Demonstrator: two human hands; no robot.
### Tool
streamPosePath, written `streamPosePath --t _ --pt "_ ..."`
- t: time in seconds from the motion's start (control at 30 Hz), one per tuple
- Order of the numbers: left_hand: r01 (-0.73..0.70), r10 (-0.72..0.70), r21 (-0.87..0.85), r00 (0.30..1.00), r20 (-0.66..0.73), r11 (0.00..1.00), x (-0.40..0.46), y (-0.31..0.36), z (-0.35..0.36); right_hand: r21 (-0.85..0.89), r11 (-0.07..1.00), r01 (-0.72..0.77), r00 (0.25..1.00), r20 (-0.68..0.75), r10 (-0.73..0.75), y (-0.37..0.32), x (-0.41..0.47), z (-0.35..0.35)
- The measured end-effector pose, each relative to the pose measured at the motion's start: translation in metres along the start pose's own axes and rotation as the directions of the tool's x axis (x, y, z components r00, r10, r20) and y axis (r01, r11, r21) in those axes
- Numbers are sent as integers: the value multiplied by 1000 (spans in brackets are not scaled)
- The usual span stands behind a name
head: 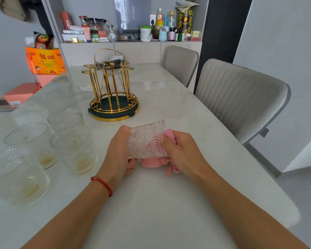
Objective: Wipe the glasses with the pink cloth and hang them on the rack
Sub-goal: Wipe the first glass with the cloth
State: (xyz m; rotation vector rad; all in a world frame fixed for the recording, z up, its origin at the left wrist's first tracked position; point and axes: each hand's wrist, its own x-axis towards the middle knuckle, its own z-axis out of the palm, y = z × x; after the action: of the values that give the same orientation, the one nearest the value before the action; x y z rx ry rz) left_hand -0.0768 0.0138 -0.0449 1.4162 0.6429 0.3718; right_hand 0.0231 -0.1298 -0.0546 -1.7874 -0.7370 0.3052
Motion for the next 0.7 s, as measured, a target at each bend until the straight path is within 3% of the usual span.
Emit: streamPosePath --t 0.1,0.23,0.33,0.43,0.53,0.63,0.7 --pt "110 -112 143 994 2 984 5 5 -4 -64 993 104 994 44 -101 1 1 -13" --pt "141 -170 210 977 127 968 6 9 -5 -99 984 148 987 -51 -153 0 3 -17" --pt "72 -74 19 985 154 997 6 4 9 -44 998 38 991 -125 -43 -1 4 -13" --pt "-68 68 -13 997 33 998 8 3 22 19 999 -44 999 -29 45 0 3 -15" --pt "55 -52 87 998 -32 995 14 11 19 -16 1000 15 1000 1 -15 4 5 -22" --pt "185 -219 252 969 116 950 19 19 7 -158 979 131 987 -73 -144 8 7 -28" --pt "186 -240 264 952 189 946 20 19 7 -203 965 165 973 -127 -193 8 8 -26"
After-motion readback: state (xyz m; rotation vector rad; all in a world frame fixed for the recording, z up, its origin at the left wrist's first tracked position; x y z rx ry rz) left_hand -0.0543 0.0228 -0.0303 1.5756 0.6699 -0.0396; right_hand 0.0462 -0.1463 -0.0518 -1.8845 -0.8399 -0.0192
